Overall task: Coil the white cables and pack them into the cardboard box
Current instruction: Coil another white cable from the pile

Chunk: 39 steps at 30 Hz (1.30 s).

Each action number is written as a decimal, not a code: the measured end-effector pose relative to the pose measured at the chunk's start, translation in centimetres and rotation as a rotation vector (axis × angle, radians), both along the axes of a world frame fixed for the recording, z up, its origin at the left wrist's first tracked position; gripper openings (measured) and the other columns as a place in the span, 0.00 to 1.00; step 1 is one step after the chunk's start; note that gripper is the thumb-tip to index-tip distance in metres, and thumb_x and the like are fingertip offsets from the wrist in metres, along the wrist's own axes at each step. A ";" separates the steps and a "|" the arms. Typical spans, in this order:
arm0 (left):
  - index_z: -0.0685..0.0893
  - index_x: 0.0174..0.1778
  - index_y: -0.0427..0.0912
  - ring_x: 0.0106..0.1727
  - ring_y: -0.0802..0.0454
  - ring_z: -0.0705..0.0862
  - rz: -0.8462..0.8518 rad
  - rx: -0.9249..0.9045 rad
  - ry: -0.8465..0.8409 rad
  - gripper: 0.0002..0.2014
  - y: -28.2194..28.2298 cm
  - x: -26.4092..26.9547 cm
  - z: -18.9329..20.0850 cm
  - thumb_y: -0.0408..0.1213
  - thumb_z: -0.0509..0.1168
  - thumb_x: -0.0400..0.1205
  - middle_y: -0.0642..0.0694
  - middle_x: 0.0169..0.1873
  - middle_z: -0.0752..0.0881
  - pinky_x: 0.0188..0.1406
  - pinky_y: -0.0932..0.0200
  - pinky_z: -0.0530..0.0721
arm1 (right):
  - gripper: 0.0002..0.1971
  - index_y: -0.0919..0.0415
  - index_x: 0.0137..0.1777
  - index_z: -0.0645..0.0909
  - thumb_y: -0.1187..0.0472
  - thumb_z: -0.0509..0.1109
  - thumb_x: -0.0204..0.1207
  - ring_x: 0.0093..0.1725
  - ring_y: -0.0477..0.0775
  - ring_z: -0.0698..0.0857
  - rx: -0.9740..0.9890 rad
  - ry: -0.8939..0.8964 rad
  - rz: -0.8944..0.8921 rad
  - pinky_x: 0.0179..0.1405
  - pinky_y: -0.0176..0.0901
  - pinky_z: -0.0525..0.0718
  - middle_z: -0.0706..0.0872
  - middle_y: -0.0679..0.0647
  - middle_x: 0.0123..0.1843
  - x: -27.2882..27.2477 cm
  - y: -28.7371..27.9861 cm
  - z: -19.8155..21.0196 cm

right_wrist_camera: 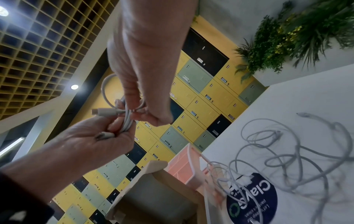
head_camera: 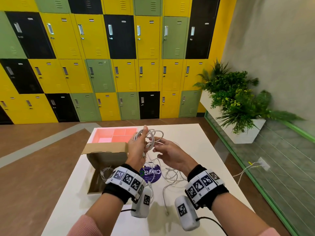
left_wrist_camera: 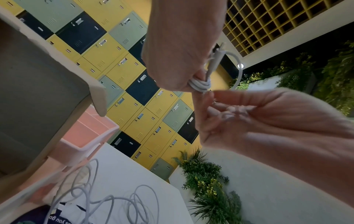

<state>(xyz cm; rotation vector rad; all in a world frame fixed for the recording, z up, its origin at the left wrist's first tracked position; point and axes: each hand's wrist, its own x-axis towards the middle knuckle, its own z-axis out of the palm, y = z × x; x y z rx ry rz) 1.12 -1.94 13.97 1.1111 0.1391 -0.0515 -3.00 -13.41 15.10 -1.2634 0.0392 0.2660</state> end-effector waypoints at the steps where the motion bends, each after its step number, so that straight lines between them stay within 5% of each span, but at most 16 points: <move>1: 0.85 0.48 0.40 0.42 0.38 0.87 0.019 0.025 0.000 0.18 0.1 0.0 0.0 0.51 0.75 0.73 0.35 0.41 0.89 0.49 0.39 0.85 | 0.16 0.58 0.59 0.79 0.75 0.58 0.79 0.37 0.44 0.78 0.045 0.000 0.030 0.36 0.38 0.69 0.86 0.50 0.42 -0.1 0.0 0.1; 5: 0.84 0.46 0.43 0.39 0.41 0.88 0.040 0.099 -0.024 0.15 0.0 -0.1 -0.5 0.52 0.73 0.75 0.37 0.40 0.90 0.44 0.44 0.87 | 0.09 0.61 0.57 0.77 0.71 0.62 0.81 0.32 0.42 0.78 -0.019 -0.061 0.036 0.33 0.34 0.73 0.83 0.52 0.39 -0.1 0.4 0.1; 9: 0.84 0.51 0.41 0.47 0.40 0.89 0.024 0.172 -0.088 0.19 -0.3 -0.3 -0.9 0.54 0.71 0.76 0.39 0.44 0.90 0.51 0.39 0.87 | 0.06 0.62 0.49 0.75 0.72 0.60 0.83 0.25 0.40 0.76 -0.100 -0.113 -0.045 0.27 0.31 0.74 0.79 0.51 0.33 0.6 0.5 -0.5; 14: 0.79 0.47 0.40 0.27 0.56 0.75 -0.014 0.216 -0.149 0.17 -0.6 -1.0 -0.2 0.51 0.57 0.86 0.48 0.27 0.77 0.27 0.59 0.75 | 0.09 0.61 0.49 0.77 0.72 0.58 0.84 0.24 0.41 0.75 -0.076 -0.114 -0.063 0.26 0.31 0.74 0.78 0.56 0.36 1.1 0.0 -0.8; 18: 0.73 0.39 0.43 0.31 0.54 0.74 -0.089 0.248 -0.156 0.19 -0.5 -1.1 -0.2 0.53 0.51 0.88 0.46 0.32 0.73 0.30 0.56 0.71 | 0.05 0.62 0.50 0.75 0.71 0.60 0.83 0.24 0.42 0.76 -0.053 -0.084 -0.144 0.26 0.32 0.74 0.81 0.55 0.37 1.5 -0.4 -1.3; 22: 0.78 0.35 0.53 0.40 0.45 0.72 -0.123 0.396 -0.240 0.19 -0.1 -0.6 -1.3 0.60 0.53 0.84 0.39 0.37 0.74 0.39 0.49 0.70 | 0.05 0.65 0.56 0.72 0.70 0.61 0.83 0.24 0.42 0.75 -0.066 -0.097 -0.191 0.25 0.32 0.74 0.82 0.54 0.38 1.8 -1.0 -1.5; 28: 0.83 0.48 0.41 0.39 0.52 0.76 -0.310 0.525 -0.254 0.13 1.3 0.7 -1.0 0.41 0.55 0.88 0.46 0.35 0.79 0.42 0.58 0.75 | 0.06 0.65 0.59 0.73 0.68 0.59 0.85 0.27 0.43 0.72 -0.367 -0.181 -0.146 0.26 0.31 0.72 0.81 0.52 0.38 1.6 -2.3 -1.1; 30: 0.77 0.59 0.39 0.42 0.49 0.80 -0.413 0.567 -0.222 0.08 1.7 0.8 -0.5 0.35 0.55 0.88 0.44 0.37 0.82 0.46 0.54 0.80 | 0.08 0.65 0.61 0.73 0.67 0.59 0.85 0.28 0.44 0.71 -0.458 -0.192 -0.135 0.25 0.31 0.70 0.80 0.53 0.38 1.6 -2.7 -0.9; 33: 0.66 0.70 0.44 0.49 0.47 0.83 -0.545 0.583 -0.232 0.16 2.2 0.7 0.2 0.27 0.53 0.88 0.40 0.45 0.83 0.55 0.47 0.81 | 0.09 0.66 0.62 0.74 0.67 0.59 0.85 0.28 0.41 0.71 -0.597 -0.209 -0.063 0.24 0.27 0.68 0.80 0.51 0.38 1.4 -3.1 -0.4; 39: 0.72 0.65 0.43 0.40 0.53 0.69 -0.593 0.509 -0.175 0.13 1.3 0.3 0.6 0.29 0.51 0.87 0.42 0.44 0.73 0.41 0.57 0.69 | 0.09 0.60 0.63 0.71 0.61 0.55 0.87 0.31 0.41 0.71 -0.766 -0.179 0.065 0.25 0.30 0.69 0.77 0.48 0.38 1.3 -2.8 0.6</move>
